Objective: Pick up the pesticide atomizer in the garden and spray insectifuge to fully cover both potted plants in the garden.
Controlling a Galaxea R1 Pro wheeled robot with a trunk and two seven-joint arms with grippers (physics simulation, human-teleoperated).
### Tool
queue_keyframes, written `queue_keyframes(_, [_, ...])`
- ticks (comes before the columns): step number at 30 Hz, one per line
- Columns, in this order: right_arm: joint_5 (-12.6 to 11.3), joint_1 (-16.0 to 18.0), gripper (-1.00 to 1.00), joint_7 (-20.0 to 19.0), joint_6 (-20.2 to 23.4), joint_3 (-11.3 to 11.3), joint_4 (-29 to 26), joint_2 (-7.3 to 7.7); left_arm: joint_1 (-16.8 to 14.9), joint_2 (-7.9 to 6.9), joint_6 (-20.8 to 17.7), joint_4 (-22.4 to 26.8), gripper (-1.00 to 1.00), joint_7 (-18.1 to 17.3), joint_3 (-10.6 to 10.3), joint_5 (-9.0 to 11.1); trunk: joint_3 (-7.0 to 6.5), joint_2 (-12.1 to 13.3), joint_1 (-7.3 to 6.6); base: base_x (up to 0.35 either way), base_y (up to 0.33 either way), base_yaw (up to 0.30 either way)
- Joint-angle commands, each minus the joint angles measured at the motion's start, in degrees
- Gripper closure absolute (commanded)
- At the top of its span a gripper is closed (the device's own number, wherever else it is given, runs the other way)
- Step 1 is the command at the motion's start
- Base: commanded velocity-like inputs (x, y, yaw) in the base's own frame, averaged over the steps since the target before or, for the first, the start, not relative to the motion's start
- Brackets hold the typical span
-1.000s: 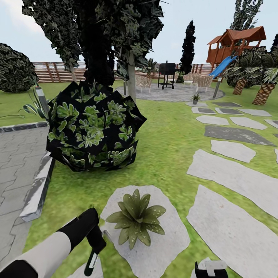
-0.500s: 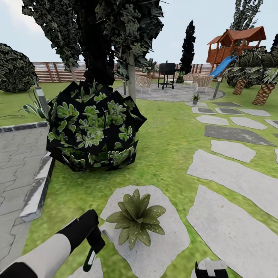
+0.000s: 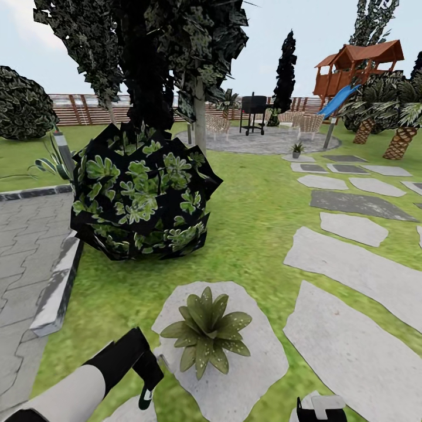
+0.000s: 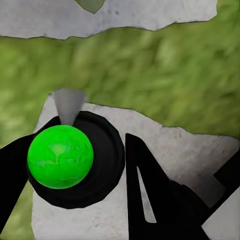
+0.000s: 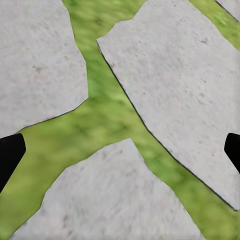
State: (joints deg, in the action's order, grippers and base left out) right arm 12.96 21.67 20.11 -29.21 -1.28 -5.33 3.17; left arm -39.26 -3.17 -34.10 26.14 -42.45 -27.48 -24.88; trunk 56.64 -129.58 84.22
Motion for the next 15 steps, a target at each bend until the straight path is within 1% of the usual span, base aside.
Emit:
queue_keyframes(1, [0.57,0.04,-1.00,0.37,-0.06,-0.13,0.06,0.00,0.01,0.04,-0.07,0.14,1.00,-0.22,-0.14,-0.50,0.05,-0.02,-0.01,0.000,0.000,0.000])
queue_keyframes(6, [0.58,0.04,-1.00,0.37,-0.06,-0.13,0.06,0.00,0.05,0.21,-0.90,0.05,1.00,1.00,-0.28,-0.64,0.05,-0.02,-0.01,0.000,0.000,0.000])
queue_keyframes(9, [0.57,0.04,-1.00,0.32,-0.06,-0.13,0.06,0.00,0.06,-0.25,-1.33,0.02,1.00,2.27,-0.14,-0.89,0.05,-0.02,-0.01,0.000,0.000,0.000])
queue_keyframes(11, [0.57,0.04,-1.00,0.29,-0.06,-0.12,0.06,-0.02,0.06,-0.32,-2.78,-0.15,1.00,2.78,-0.02,-0.94,0.05,-0.02,-0.01,0.000,0.000,0.000])
queue_keyframes(13, [0.57,0.04,-1.00,0.32,-0.06,-0.14,0.06,-0.01,0.07,0.18,-3.97,-1.78,1.00,4.37,0.03,-0.81,0.05,-0.02,-0.01,0.000,0.000,0.000])
queue_keyframes(15, [0.57,0.04,-1.00,0.32,-0.06,-0.13,0.05,-0.05,0.06,0.31,-4.27,-2.80,1.00,6.56,0.17,-0.68,0.05,-0.02,-0.01,0.000,0.000,0.000])
